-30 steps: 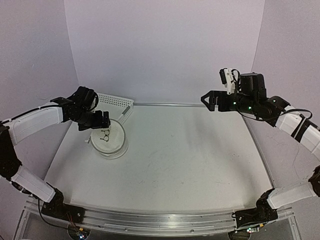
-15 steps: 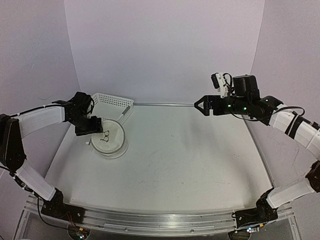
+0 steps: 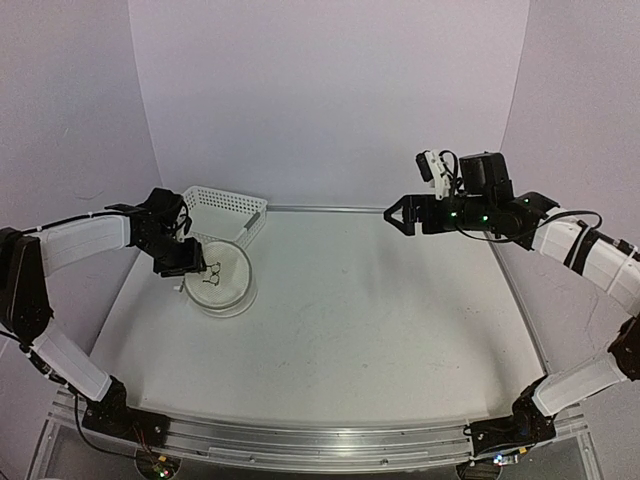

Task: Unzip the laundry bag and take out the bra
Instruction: Pick up the laundry bag at the center of the board.

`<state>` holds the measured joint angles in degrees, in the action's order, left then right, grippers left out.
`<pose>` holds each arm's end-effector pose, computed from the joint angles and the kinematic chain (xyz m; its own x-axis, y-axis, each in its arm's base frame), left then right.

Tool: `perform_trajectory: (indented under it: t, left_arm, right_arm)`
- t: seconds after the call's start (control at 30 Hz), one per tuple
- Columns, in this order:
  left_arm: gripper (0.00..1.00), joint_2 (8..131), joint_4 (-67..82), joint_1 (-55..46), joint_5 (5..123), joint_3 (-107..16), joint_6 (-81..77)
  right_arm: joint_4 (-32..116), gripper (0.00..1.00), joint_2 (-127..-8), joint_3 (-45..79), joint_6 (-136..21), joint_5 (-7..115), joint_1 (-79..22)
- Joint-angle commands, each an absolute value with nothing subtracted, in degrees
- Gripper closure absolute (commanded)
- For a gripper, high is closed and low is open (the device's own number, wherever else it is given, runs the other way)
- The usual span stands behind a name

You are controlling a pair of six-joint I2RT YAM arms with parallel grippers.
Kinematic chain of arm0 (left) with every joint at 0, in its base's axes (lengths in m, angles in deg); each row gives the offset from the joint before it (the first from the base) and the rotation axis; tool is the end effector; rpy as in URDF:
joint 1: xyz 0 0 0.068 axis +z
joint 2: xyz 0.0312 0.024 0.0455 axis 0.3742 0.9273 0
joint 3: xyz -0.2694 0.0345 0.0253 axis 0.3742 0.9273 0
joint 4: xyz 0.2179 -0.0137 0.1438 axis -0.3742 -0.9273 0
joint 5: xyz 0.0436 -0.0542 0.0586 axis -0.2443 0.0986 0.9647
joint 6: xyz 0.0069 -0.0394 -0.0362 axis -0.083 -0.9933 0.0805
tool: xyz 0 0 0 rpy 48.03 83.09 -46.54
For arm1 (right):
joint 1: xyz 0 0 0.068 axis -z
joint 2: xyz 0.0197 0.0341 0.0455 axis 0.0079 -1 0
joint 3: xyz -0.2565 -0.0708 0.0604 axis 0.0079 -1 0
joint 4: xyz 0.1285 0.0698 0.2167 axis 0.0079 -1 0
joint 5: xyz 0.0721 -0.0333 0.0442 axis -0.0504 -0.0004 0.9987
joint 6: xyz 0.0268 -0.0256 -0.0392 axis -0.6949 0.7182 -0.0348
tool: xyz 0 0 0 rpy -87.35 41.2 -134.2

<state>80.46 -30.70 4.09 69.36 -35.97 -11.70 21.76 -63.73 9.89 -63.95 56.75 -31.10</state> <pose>0.2896 -0.0954 0.2394 -0.8872 -0.0920 -0.4520 0.0114 0.9752 -0.2208 0.2579 0.1660 0.3413 -0.5518 -0.0774 -0.8304 -0.5379 0.7940 0.2834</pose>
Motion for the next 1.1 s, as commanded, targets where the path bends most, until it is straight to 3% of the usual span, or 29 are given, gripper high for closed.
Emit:
perform_trajectory:
  t: [0.0, 0.13, 0.5, 0.8, 1.07]
  left_arm:
    - [0.48, 81.09, -28.84, 4.21, 67.14, -36.09, -11.23]
    - [0.58, 81.36, -28.49, 4.39, 66.86, -36.09, -11.01]
    - [1.00, 80.79, -28.46, 4.65, 65.93, -36.15, -10.61]
    - [1.00, 76.24, -28.47, 5.30, 68.28, -35.58, -11.86]
    - [1.00, 70.28, -28.89, 5.82, 76.14, -34.11, -13.85]
  right_arm:
    - [23.33, 0.02, -63.86, 10.96, -63.70, 57.73, -31.39]
    - [23.33, 0.02, -63.77, 10.84, -64.09, 58.10, -31.39]
    - [24.77, 0.03, -65.57, 11.47, -64.70, 60.40, -31.49]
    - [28.07, 0.05, -70.87, 15.69, -64.22, 60.24, -34.84]
    - [28.07, 0.10, -81.85, 26.99, -66.97, 60.46, -37.43]
